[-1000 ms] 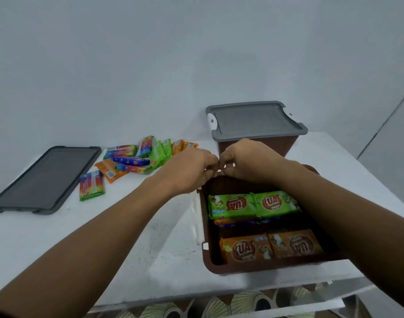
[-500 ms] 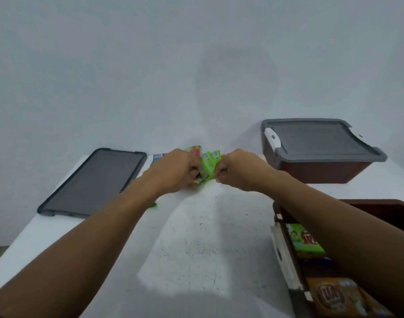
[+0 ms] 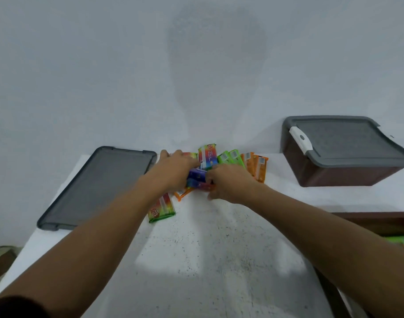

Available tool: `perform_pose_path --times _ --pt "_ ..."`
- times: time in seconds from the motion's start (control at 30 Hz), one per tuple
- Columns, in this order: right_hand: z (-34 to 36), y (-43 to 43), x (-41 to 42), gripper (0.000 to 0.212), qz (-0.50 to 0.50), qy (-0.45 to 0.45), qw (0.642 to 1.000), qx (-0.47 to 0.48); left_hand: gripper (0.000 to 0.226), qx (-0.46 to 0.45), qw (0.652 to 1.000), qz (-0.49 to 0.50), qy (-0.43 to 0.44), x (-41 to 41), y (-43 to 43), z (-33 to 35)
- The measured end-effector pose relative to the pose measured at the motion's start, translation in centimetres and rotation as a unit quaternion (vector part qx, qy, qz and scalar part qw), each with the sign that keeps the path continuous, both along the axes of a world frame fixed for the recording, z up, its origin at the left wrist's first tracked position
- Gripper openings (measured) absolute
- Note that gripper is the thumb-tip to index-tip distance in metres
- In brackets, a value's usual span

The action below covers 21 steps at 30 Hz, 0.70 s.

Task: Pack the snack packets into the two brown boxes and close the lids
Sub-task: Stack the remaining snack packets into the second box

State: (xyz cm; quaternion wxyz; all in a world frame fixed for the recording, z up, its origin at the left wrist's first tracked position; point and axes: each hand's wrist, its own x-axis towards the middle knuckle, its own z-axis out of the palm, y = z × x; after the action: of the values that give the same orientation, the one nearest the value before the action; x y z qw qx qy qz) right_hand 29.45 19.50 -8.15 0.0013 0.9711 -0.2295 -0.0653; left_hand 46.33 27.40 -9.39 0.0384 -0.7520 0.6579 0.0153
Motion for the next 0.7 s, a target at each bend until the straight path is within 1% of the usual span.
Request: perform_pose_path --times 0.07,0.13,0.2,0.37,0.47,0.57,0.63,0.7 --pt "-0.8 0.2 0.5 0.046 0.012 0.002 1.0 -0.01 0.041 0.03 0.999 -0.009 0.008 0.1 -0.3 -0.7" --pt "-1.4 0.3 0.9 0.05 0.017 -0.005 1.0 -0.021 0.039 0.036 0.999 -0.021 0.019 0.1 -0.6 -1.1" --pt "-1.6 0.2 0.9 0.045 0.017 -0.019 0.999 -0.027 0.035 0.042 0.999 -0.024 0.024 0.2 -0.8 -1.1" --pt "-1.4 0.4 0.5 0.03 0.004 -0.025 1.0 -0.014 0.038 0.061 0.998 -0.003 0.015 0.2 -0.8 -0.6" --pt "-1.1 0.2 0.1 0.024 -0.017 -0.029 0.999 0.011 0.03 0.042 0.998 0.015 0.035 -0.5 -0.4 -0.2" --pt "-0.1 0.1 -0.5 0.023 -0.02 -0.047 0.998 0.023 0.031 0.029 0.997 0.033 0.07 -1.0 0.0 -0.2" --pt "0.9 0.0 -1.2 0.023 -0.023 -0.054 0.998 0.021 0.03 0.005 0.993 0.046 0.11 -1.1 0.4 -0.1" --pt "2.4 -0.2 -2.3 0.021 -0.028 -0.06 0.998 0.023 0.03 -0.021 0.99 0.051 0.131 -1.3 0.9 0.6"
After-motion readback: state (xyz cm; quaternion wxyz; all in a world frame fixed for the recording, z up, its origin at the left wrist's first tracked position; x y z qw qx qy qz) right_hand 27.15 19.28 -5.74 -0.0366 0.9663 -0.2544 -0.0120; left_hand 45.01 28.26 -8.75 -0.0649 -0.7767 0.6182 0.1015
